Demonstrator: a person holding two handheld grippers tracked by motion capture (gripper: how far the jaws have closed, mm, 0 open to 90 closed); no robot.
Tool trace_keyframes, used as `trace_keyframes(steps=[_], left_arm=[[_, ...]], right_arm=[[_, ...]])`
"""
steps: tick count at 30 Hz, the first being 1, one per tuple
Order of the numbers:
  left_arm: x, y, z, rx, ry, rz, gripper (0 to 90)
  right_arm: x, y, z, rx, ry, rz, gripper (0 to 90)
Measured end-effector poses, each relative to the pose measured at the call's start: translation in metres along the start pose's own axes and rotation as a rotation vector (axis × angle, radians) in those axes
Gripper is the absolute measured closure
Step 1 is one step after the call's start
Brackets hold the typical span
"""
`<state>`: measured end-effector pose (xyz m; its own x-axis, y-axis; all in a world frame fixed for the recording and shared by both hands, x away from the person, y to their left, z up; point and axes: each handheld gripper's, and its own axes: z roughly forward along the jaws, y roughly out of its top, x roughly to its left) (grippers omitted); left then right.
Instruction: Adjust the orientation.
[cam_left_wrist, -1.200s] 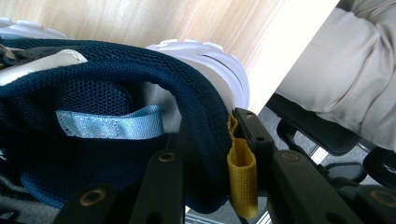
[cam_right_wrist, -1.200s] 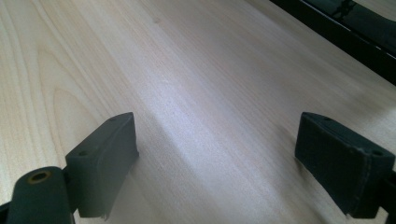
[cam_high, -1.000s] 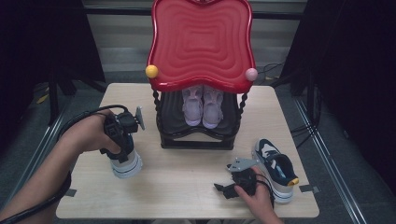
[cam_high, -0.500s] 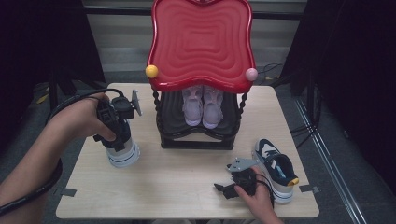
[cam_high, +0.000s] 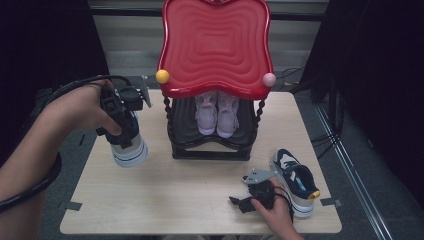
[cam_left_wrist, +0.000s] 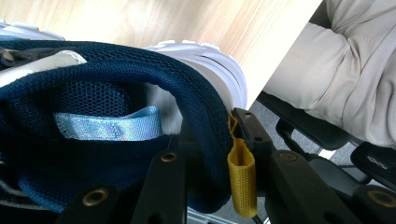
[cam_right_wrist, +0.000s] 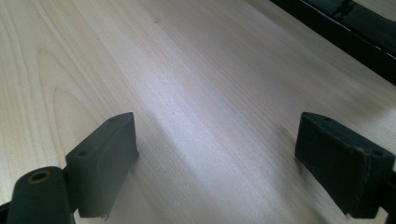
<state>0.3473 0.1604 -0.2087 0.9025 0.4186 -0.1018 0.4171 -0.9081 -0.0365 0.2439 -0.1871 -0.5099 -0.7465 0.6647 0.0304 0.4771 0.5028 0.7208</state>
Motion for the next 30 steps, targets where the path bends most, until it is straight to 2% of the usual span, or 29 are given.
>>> trace_keyframes(steps=[1,3,4,13,19,21,30], left_arm=[[0.000,0.001,-0.003,0.005,0.003,0.013,74.7],[-0.001,0.003,-0.010,-0.013,0.005,0.005,74.7],[0.000,0.004,-0.013,-0.006,0.008,0.018,74.7],[-0.001,0.008,-0.043,0.001,0.039,0.009,74.7],[-0.001,0.010,-0.065,-0.017,0.066,0.009,74.7],[-0.001,0.011,-0.072,-0.038,0.071,-0.004,74.7],[-0.005,0.023,-0.101,-0.056,0.144,0.005,74.7]], right_arm=[[0.000,0.000,0.000,0.000,0.000,0.000,12.1],[0.000,0.000,0.000,0.000,0.000,0.000,12.1],[0.000,0.000,0.000,-0.001,0.000,0.001,12.1],[0.000,0.000,0.000,-0.001,0.000,0.002,12.1],[0.000,0.000,0.000,-0.001,0.000,0.003,12.1],[0.000,0.000,0.000,-0.001,0.000,0.002,12.1],[0.000,0.000,0.000,-0.001,0.000,0.002,12.1]])
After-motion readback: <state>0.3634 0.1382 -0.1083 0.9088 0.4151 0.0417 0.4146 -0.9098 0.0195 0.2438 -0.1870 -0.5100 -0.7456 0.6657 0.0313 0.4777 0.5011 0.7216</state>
